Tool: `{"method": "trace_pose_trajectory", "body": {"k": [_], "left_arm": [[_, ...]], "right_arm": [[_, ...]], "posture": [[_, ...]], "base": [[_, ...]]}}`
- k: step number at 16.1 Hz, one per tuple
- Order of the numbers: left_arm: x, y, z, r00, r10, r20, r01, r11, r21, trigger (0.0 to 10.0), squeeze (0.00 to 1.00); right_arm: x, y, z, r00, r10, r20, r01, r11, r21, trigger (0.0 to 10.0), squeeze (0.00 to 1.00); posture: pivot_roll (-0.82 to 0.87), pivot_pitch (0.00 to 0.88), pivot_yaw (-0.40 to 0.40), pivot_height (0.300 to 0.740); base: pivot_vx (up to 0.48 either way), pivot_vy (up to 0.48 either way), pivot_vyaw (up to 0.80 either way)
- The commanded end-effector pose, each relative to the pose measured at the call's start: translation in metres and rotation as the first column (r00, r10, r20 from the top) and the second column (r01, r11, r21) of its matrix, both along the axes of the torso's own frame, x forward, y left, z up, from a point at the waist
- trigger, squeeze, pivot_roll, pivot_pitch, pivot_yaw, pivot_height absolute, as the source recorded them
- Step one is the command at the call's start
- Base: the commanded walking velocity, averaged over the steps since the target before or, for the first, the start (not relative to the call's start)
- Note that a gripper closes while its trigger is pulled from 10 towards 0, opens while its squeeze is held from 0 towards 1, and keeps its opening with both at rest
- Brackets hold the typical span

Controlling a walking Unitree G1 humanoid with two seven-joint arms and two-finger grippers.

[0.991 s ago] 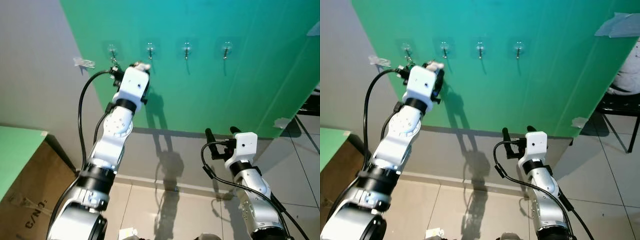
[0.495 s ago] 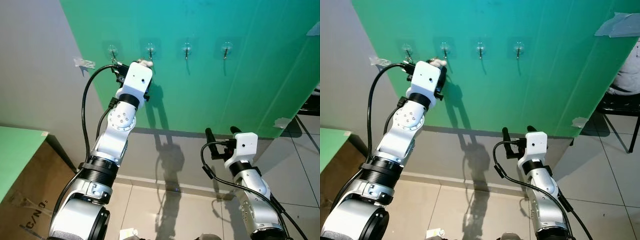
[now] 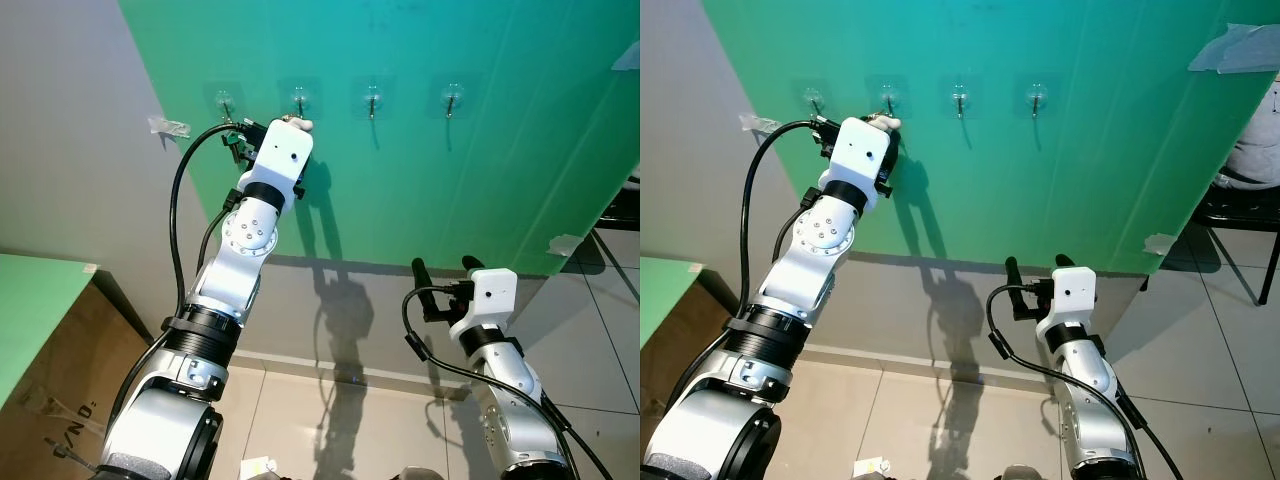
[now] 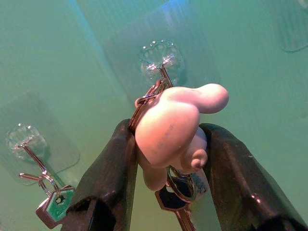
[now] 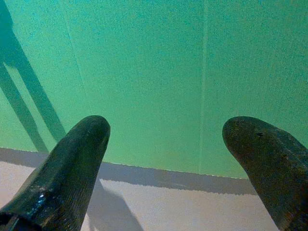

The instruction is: Hang keys on a hook

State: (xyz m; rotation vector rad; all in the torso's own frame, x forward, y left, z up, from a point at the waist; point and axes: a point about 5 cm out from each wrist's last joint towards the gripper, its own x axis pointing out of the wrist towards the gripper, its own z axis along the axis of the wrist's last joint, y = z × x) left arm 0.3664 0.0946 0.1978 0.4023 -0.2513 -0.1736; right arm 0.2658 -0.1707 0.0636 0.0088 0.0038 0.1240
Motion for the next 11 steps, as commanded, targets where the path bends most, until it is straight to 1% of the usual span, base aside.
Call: {"method": "trace_pose_trajectory", "body": {"k": [1, 3, 7, 11], "left_arm": [[0.002, -0.002, 0.006, 1.0, -0.007, 0.019, 0.007, 1.0, 0.02, 0.0, 0.0], [0.002, -0.004, 0.006, 1.0, -0.009, 0.018, 0.008, 1.0, 0.024, 0.0, 0.0], [0.009, -0.006, 0.011, 1.0, -0.013, -0.012, 0.014, 0.997, 0.08, 0.0, 0.0], [0.016, -0.003, 0.005, 0.996, 0.016, -0.093, -0.001, 0.988, 0.157, 0.0, 0.0]], "right_arm": [[0.0, 0.001, 0.003, 1.0, 0.0, 0.004, 0.0, 1.0, 0.006, 10.0, 0.0], [-0.001, 0.001, 0.002, 1.0, 0.0, 0.003, 0.0, 1.0, 0.006, 10.0, 0.0], [-0.001, 0.003, 0.002, 1.0, 0.002, 0.0, -0.002, 1.0, 0.011, 10.0, 0.0], [-0.001, 0.004, 0.001, 1.0, 0.0, -0.004, 0.0, 1.0, 0.018, 10.0, 0.0]], "posture": [[-0.28, 0.002, 0.115, 0.74], [-0.28, 0.002, 0.115, 0.74], [-0.28, 0.002, 0.118, 0.74], [-0.28, 0.004, 0.124, 0.74]], "base": [[0.0, 0.0, 0.0], [0.0, 0.0, 0.0], [0.0, 0.0, 0.0], [0.0, 0.0, 0.0]]}}
